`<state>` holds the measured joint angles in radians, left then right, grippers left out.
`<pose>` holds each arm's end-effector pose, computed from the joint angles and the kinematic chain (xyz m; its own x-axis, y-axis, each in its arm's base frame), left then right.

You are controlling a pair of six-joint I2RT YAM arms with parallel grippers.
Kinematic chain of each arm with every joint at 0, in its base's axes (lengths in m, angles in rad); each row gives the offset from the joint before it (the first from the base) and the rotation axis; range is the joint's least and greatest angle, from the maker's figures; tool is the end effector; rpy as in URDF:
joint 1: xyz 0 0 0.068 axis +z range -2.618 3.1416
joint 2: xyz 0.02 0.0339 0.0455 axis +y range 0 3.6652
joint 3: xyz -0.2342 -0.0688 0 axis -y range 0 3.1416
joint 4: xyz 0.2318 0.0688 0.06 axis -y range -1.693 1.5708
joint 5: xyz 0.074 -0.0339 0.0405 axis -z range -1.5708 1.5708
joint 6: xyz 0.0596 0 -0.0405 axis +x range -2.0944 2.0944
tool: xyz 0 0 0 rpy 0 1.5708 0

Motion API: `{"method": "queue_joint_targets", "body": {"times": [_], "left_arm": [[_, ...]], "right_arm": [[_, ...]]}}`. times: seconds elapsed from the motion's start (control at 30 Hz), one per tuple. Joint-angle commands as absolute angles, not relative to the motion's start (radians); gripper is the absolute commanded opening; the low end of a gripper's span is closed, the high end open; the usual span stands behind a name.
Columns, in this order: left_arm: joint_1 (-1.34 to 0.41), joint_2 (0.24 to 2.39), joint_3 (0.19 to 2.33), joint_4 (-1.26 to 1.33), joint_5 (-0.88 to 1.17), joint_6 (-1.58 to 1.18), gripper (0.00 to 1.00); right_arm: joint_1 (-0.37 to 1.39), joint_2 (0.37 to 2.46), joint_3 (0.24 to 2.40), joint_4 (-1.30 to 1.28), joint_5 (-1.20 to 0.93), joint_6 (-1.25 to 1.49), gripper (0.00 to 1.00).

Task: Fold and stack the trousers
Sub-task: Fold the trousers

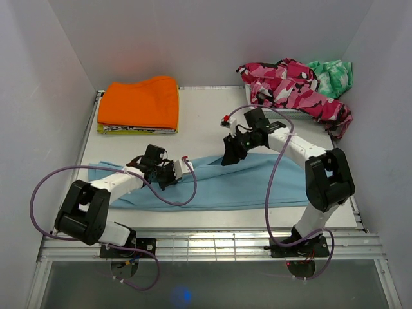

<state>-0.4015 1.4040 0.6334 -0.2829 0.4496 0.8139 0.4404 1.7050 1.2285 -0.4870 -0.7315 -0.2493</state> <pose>0.2222 -0.1225 0.1151 -0.1497 0.7748 -0.6142 0.9591 0.2646 0.1001 0.3018 0.1862 0.1954 -0.5565 -0.4653 -0.6883 -0.8249 0.4085 0.3908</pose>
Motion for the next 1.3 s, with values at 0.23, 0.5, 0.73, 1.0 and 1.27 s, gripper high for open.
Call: {"method": "queue_joint_targets", "body": {"times": [0.23,0.5,0.73,1.0,1.27], "left_arm": [[-0.417,1.419,0.627,-0.339,0.431,0.77,0.15],[-0.417,1.304,0.652,-0.437,0.434,0.756,0.25],[-0.416,1.347,0.62,-0.431,0.408,0.749,0.22],[-0.417,1.424,0.627,-0.379,0.405,0.71,0.23],[-0.416,1.37,0.745,-0.483,0.44,0.646,0.31]], "right_arm": [[0.591,1.928,1.295,-0.442,-0.516,-0.252,0.38],[0.615,1.973,1.299,-0.459,-0.457,-0.258,0.34],[0.614,1.742,1.224,-0.381,-0.667,-0.235,0.38],[0.614,1.745,1.235,-0.282,-0.643,-0.141,0.37],[0.629,1.95,1.282,-0.368,-0.514,-0.206,0.32]]}}
